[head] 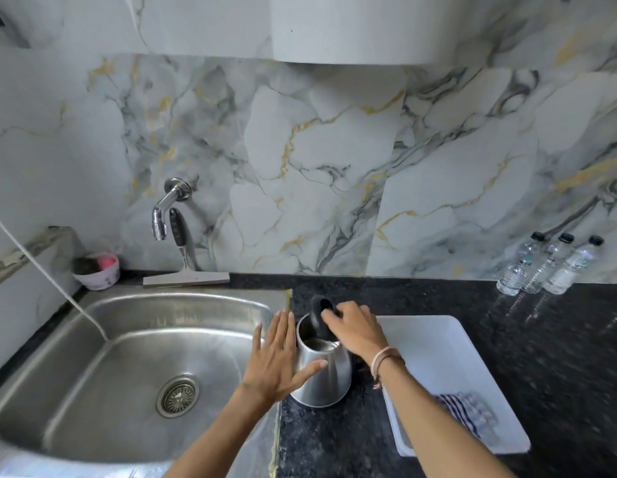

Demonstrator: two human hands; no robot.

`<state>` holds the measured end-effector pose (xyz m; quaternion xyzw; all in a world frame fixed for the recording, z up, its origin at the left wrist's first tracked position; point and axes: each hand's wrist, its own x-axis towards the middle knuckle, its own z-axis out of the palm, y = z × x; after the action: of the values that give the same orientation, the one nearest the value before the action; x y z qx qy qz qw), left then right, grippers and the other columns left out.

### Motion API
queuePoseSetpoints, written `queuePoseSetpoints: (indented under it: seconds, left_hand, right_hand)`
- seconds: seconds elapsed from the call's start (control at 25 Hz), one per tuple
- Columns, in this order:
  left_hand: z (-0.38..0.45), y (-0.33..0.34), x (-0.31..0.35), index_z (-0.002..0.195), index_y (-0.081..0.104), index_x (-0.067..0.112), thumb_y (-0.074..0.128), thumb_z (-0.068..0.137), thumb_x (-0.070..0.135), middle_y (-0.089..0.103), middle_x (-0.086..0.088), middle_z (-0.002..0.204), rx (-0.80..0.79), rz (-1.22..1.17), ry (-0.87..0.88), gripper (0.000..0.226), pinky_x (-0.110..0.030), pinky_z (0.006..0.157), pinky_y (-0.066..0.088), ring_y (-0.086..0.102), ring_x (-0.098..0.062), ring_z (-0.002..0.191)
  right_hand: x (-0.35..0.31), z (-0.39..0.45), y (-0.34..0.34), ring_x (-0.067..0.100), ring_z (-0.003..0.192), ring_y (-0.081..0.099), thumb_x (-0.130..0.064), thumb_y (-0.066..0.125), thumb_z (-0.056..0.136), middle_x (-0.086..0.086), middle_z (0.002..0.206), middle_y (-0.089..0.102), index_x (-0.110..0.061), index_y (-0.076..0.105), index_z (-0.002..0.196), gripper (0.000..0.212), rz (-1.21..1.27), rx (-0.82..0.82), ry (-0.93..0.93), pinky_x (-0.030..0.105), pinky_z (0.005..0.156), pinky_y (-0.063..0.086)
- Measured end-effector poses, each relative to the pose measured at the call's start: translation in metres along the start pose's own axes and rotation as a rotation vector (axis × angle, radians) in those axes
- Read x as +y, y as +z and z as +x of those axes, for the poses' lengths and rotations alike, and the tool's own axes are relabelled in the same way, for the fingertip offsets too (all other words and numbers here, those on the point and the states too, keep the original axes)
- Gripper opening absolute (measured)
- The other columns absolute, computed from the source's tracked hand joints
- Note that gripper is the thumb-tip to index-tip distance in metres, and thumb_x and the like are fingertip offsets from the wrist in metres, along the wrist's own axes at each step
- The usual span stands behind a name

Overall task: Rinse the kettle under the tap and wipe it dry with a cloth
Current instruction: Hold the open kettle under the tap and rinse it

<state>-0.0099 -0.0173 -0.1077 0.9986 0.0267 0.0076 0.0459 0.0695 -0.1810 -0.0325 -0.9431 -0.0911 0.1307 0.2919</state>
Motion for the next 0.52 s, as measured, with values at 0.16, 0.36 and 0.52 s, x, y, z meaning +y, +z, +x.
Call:
queuePoseSetpoints:
  seconds: [0.16,0.36,0.52]
  left_hand:
    - [-0.001,0.000,0.002,0.162,-0.006,0.007,0.004,0.076,0.092,-0.004,-0.011,0.173,-0.008,-0.026,-0.005,0.122,-0.050,0.129,-0.001,-0.005,-0.024,0.161]
    - [-0.001,0.000,0.001,0.162,-0.007,0.008,0.001,0.074,0.094,-0.006,-0.010,0.173,-0.018,-0.042,0.005,0.123,-0.050,0.130,0.000,-0.007,-0.024,0.160]
    - [-0.002,0.000,0.001,0.163,-0.002,0.009,0.000,0.074,0.095,0.001,-0.010,0.173,0.001,-0.017,-0.024,0.124,-0.051,0.130,0.006,0.001,-0.025,0.161]
  right_hand:
    - [0.037,0.013,-0.031,0.032,0.117,0.064,-0.028,0.056,0.095,0.015,0.116,0.076,-0.013,0.071,0.094,0.021,0.607,-0.358,-0.048,0.036,0.105,0.045]
    - [0.058,0.022,-0.028,0.011,0.126,0.062,-0.033,0.093,0.071,-0.008,0.130,0.070,-0.028,0.062,0.127,0.065,0.371,-0.483,-0.193,0.034,0.113,0.044]
    - [0.068,0.024,0.014,0.020,0.095,0.071,-0.064,0.082,0.075,-0.002,0.101,0.073,-0.026,0.063,0.100,0.049,0.004,0.103,-0.318,0.035,0.073,0.054]
